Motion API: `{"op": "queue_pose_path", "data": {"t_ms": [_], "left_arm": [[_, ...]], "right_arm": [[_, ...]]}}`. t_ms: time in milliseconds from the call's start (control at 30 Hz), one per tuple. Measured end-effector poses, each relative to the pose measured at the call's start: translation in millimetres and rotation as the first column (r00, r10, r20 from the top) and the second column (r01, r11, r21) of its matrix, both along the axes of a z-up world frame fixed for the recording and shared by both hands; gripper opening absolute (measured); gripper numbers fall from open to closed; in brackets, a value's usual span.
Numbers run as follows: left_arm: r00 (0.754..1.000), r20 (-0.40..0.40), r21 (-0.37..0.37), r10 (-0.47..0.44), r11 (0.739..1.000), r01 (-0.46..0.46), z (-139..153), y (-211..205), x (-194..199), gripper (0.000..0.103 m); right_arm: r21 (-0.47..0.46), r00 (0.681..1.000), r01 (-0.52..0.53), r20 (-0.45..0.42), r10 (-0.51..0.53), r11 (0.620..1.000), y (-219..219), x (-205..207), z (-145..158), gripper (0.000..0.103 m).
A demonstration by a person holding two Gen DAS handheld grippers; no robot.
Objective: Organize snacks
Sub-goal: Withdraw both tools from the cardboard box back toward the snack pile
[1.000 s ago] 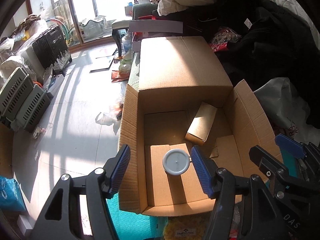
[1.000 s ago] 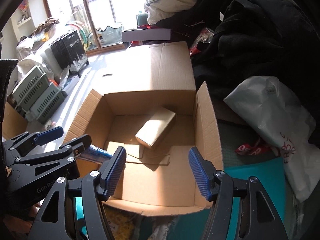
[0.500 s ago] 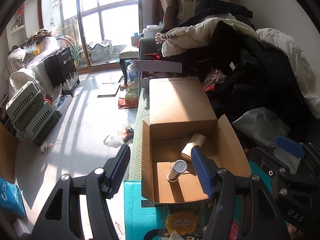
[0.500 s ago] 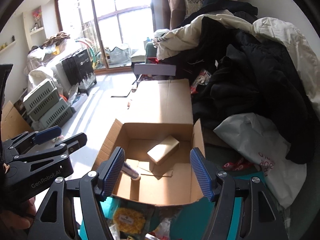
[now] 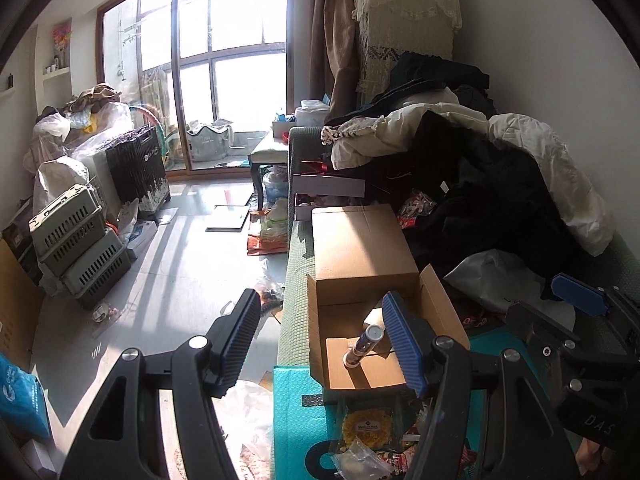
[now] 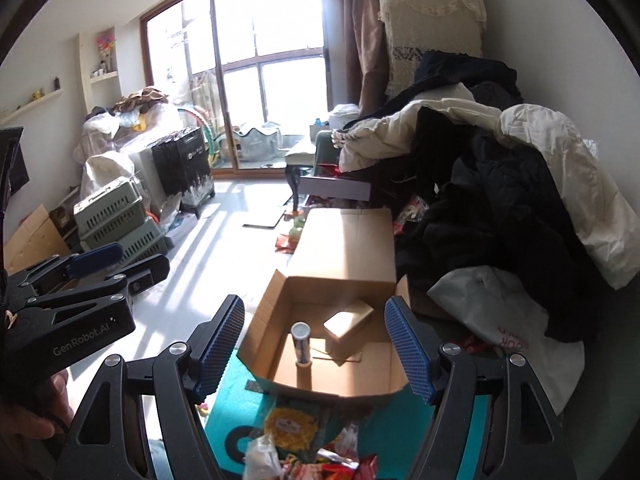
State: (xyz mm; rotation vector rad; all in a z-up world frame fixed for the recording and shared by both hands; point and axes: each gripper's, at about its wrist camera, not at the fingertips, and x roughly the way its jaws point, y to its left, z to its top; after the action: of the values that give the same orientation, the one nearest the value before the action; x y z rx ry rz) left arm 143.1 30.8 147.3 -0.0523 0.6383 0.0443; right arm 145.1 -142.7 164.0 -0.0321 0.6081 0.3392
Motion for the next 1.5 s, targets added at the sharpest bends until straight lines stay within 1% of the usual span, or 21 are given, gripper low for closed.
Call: {"op": "queue_pose_path", "data": {"t_ms": [67,100,133,233,400,533,733,933,1100,1200,1333,1500], "left_arm": [[1.0,0.014,0.001,-0.004,1.0,0.004,4,2,-12,0.068],[1.0,0.025,0.004,-0.002,1.0,0.002,6,3,-20,0.076],[0.999,0.039,0.006,0.001,1.0,-0.001,8,4,-27,0.08],[0.998,0.065,0.014,-0.004,1.0,0.004,11,6,-46,0.08],[0.998,0.064,0.026,-0.016,1.0,0.014,8,11,-71,0.08],[0.998,0.056,0.033,-0.031,0.999,0.03,-2,12,-87,0.08],[0.999,0.009,0.017,-0.037,0.999,0.037,-25,12,-106,0.08],[0.998,-0.053,-0.034,-0.047,0.998,0.045,-53,11,-118,0.08],[0.994,-0.097,-0.027,-0.041,0.999,0.039,-77,5,-127,0.08],[0.989,-0.138,-0.047,-0.046,0.998,0.04,-94,5,-133,0.08],[0.98,-0.196,-0.066,-0.047,0.997,0.035,-118,2,-138,0.08],[0.966,-0.255,-0.082,-0.053,0.996,0.032,-145,-2,-142,0.08]], "right_arm": [[0.0,1.0,-0.005,0.012,0.005,1.0,2,-12,5,0.076],[0.0,1.0,-0.01,0.017,0.01,1.0,4,-17,7,0.076],[0.002,1.0,-0.014,0.02,0.014,1.0,5,-21,9,0.076],[0.013,1.0,-0.021,0.018,0.02,1.0,9,-35,10,0.077],[0.038,1.0,-0.017,-0.002,0.017,0.999,8,-56,3,0.077],[0.06,1.0,-0.004,-0.019,0.006,0.998,5,-71,-6,0.077],[0.075,0.999,0.005,-0.053,-0.001,0.997,-1,-89,-25,0.077],[0.07,0.995,-0.001,-0.101,0.008,0.998,-4,-105,-54,0.077],[0.06,0.99,-0.011,-0.141,0.02,0.998,-7,-116,-81,0.077],[0.045,0.985,-0.013,-0.17,0.02,0.999,-7,-122,-98,0.077],[0.047,0.976,-0.017,-0.215,0.027,0.999,-10,-130,-121,0.077],[0.012,0.964,-0.018,-0.265,0.021,1.0,-12,-136,-149,0.077]]}}
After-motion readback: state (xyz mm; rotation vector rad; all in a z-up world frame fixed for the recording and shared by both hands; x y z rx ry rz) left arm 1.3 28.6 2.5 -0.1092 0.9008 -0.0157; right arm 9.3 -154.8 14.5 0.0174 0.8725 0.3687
